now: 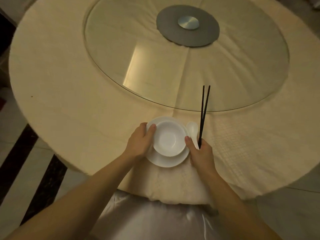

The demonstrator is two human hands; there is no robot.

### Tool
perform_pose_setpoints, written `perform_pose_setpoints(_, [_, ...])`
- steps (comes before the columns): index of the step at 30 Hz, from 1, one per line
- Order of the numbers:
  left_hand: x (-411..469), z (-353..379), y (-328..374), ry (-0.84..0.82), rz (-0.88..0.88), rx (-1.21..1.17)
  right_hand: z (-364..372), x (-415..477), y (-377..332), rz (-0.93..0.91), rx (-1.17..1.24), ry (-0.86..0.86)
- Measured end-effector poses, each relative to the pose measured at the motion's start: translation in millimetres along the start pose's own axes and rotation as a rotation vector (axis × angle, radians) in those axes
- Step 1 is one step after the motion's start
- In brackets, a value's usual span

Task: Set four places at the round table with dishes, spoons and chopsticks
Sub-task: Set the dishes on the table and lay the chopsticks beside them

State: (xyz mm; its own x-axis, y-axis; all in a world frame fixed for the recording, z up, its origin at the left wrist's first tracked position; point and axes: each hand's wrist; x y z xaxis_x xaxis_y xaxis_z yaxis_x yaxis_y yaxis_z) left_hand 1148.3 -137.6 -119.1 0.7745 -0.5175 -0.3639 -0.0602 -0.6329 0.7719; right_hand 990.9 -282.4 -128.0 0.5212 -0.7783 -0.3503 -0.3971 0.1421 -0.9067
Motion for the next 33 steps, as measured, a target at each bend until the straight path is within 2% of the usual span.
perform_pose_setpoints(10, [1,2,-7,0.030,0.028,0.107,2,3,8,0.027,-0.055,0.011])
perform_pose_setpoints(17, [1,8,-7,0.056,-0.047,0.196,1,8,6,0.037,-0.138,0.007])
perform_pose_setpoints(20, [-1,6,-7,0.078,-0.040,0.164,-7,7,9,0.033,-0.176,0.070])
perform_pose_setpoints(24, [-9,-5,-8,0.133,-0.088,0.139,-23,5,7,0.071,-0.052,0.112])
perform_pose_setpoints(26, [-13,-11,-11,0.197,-0.108,0.120,-32,7,-2,0.081,0.044,0.048])
perform_pose_setpoints(29, [-22,-16,-11,0.269,-0.077,0.057,-44,4,-22,0.115,0.179,-0.167])
perform_pose_setpoints(33, [-29,-13,-3,0.218,-0.091,-0.047,-55,-3,-43,-0.028,-0.015,-0.386])
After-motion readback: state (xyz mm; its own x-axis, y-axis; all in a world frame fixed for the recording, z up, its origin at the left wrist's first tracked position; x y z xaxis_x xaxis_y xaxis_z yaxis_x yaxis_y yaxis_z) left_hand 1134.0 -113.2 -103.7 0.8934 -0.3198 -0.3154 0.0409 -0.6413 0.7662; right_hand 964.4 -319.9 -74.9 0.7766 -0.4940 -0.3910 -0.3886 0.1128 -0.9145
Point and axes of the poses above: each hand's wrist, its own x-axis towards the middle knuckle, its own z-axis out of the palm, y = z × x, and after that the axes turned 3 degrees about x, right-handed
